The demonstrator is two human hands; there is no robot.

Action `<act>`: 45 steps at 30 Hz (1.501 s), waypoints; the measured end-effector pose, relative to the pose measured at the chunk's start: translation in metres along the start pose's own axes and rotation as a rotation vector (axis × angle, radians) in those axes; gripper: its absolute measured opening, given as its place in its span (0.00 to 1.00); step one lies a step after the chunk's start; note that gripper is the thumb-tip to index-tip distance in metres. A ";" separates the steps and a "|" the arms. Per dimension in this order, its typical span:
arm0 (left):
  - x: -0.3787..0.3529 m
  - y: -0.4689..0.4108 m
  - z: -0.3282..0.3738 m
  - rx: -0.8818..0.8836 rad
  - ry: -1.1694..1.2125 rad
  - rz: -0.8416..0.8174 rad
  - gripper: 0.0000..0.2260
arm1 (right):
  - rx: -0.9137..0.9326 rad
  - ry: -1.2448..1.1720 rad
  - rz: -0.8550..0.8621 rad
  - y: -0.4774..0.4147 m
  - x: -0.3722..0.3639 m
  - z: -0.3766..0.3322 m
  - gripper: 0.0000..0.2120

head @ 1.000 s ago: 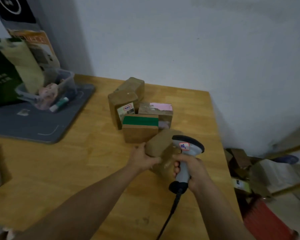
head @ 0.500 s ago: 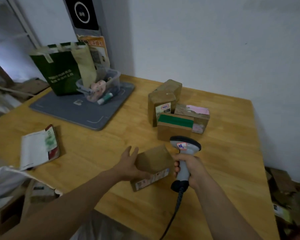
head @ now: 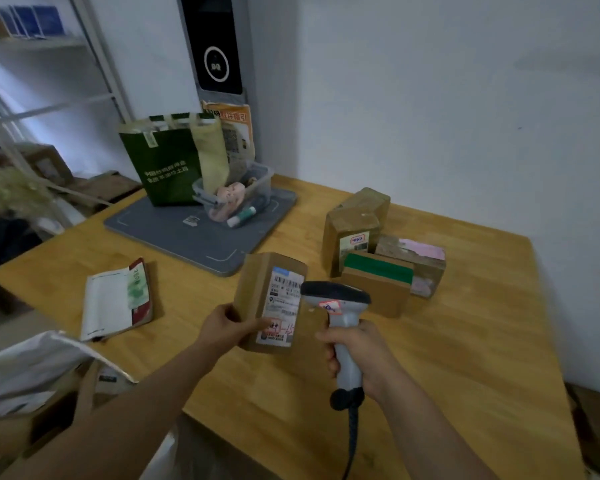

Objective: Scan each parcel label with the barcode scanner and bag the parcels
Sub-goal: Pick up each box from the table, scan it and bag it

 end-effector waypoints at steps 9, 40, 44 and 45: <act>0.056 0.019 -0.027 0.006 0.092 0.164 0.34 | 0.096 0.185 -0.128 0.004 -0.072 -0.016 0.10; 0.137 0.069 -0.096 0.164 0.483 0.417 0.27 | 0.119 0.366 -0.437 -0.009 -0.188 -0.010 0.09; 0.154 0.090 -0.135 0.300 0.938 0.582 0.20 | 0.099 0.398 -0.456 -0.016 -0.209 0.000 0.10; 0.162 0.094 -0.149 0.358 0.993 0.639 0.27 | 0.094 0.406 -0.460 -0.017 -0.213 0.002 0.10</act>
Point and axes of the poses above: each hand's wrist, its own y-axis away from the middle knuckle, its own x-axis out of the back of the hand, z = x × y, the point moved 5 cm from there along -y, towards the middle knuckle, and after that the axes turned 2 degrees about -z, right-handed, at the moved point
